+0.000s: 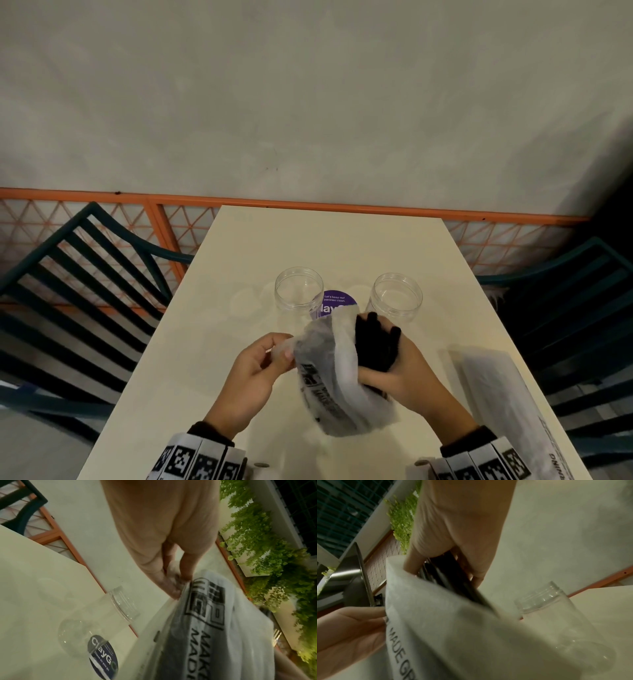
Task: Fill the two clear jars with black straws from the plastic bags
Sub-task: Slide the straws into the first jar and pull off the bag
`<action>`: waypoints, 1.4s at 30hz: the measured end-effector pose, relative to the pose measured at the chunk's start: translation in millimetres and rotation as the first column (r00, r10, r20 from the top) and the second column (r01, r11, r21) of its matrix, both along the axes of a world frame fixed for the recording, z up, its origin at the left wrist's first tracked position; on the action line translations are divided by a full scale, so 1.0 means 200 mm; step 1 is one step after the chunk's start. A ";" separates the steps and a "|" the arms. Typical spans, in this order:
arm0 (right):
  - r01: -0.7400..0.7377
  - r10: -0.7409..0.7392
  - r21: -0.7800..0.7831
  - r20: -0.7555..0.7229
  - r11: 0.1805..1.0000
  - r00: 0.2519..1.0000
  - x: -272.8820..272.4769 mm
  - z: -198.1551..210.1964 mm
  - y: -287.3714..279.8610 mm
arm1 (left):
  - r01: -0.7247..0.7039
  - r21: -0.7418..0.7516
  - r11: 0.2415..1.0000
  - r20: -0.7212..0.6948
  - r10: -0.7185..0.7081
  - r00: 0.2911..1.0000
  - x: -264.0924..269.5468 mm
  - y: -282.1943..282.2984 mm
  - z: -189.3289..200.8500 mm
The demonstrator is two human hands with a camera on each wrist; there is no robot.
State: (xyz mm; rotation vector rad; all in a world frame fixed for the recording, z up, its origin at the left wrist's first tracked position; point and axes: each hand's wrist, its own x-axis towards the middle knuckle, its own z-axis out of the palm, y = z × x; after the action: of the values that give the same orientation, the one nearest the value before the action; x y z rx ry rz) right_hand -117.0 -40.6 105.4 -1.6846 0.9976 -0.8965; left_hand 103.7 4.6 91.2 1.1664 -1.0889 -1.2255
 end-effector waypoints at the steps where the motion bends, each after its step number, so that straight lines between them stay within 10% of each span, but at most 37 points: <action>1: 0.009 -0.009 -0.016 -0.008 1.000 1.000 0.00 0.01 -0.01 | 0.013 0.014 1.000 0.007 -0.013 1.000 -0.01 0.00 0.00; 16: -0.001 0.004 0.049 -0.058 0.999 0.998 -0.01 -0.10 -0.04 | 0.339 0.020 0.940 -0.008 -0.339 0.941 0.07 -0.04 -0.06; 21: -0.020 0.025 0.049 -0.092 0.999 0.995 -0.01 -0.11 -0.03 | 0.039 -0.102 0.994 0.291 -0.007 0.957 0.02 -0.03 -0.04; 25: -0.031 0.032 0.027 -0.062 0.999 0.998 -0.01 -0.10 -0.03 | 0.057 -0.223 0.973 0.442 0.049 0.896 -0.03 -0.02 -0.02; 29: -0.002 0.003 0.017 -0.033 1.000 0.999 0.01 -0.11 -0.01 | 0.002 -0.154 0.988 0.394 0.060 0.917 -0.05 -0.01 -0.03; 35: -0.012 0.015 0.075 -0.046 0.997 0.999 -0.01 -0.12 0.02 | 0.309 -0.016 0.951 0.389 -0.279 0.878 0.04 0.03 -0.01; 42: -0.017 0.018 0.013 -0.055 1.000 0.998 0.04 -0.08 0.01 | -0.053 -0.124 0.991 0.316 0.090 0.944 -0.03 0.01 0.03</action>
State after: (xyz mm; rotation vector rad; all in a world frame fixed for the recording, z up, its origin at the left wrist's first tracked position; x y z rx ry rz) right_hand -109.9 -38.2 90.3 -1.7133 1.0218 -0.8344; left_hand 97.0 6.1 96.3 1.3351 -1.3279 -0.9226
